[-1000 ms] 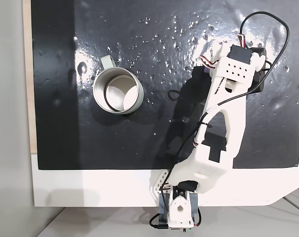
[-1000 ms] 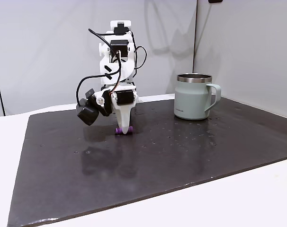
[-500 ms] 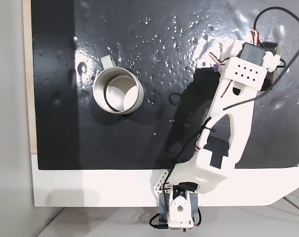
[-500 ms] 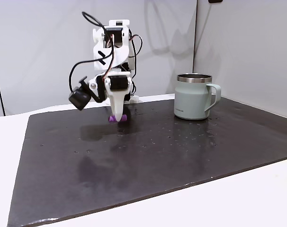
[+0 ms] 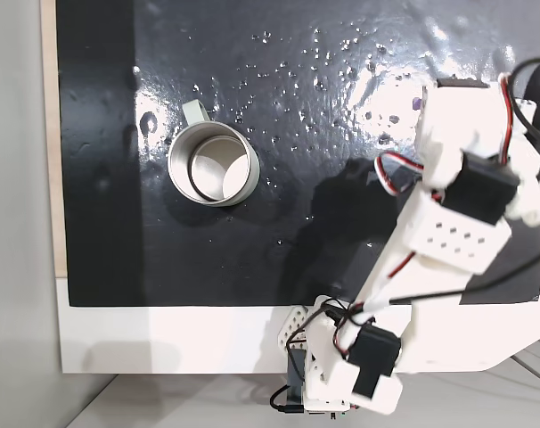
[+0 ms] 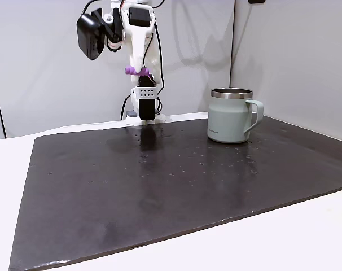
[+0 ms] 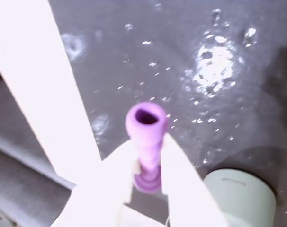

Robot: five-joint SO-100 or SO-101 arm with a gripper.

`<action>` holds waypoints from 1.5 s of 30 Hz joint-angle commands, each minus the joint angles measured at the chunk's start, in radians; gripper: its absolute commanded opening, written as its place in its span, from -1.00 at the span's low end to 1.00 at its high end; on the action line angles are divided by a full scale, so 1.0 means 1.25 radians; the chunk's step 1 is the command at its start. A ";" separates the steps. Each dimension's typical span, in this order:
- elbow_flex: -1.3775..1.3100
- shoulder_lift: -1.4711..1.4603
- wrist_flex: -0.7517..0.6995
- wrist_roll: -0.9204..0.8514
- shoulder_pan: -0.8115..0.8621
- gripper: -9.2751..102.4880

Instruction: Grasp a pengrip and put it in the cup.

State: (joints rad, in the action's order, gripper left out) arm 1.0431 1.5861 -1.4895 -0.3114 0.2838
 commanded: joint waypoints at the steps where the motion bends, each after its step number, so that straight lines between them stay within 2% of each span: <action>1: -0.017 0.088 -0.006 0.001 -0.031 -0.83; 7: -0.006 0.141 -0.038 0.028 -0.099 -0.83; 20: 0.043 0.234 -0.124 0.146 -0.412 -0.83; 28: 0.059 0.222 -0.137 0.210 -0.569 -0.83; 37: 0.086 0.150 -0.120 0.220 -0.682 -0.83; 45: 0.074 0.066 -0.112 0.207 -0.703 -0.83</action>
State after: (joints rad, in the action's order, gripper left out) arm 1.1566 1.6782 -1.6521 -0.0399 -0.5844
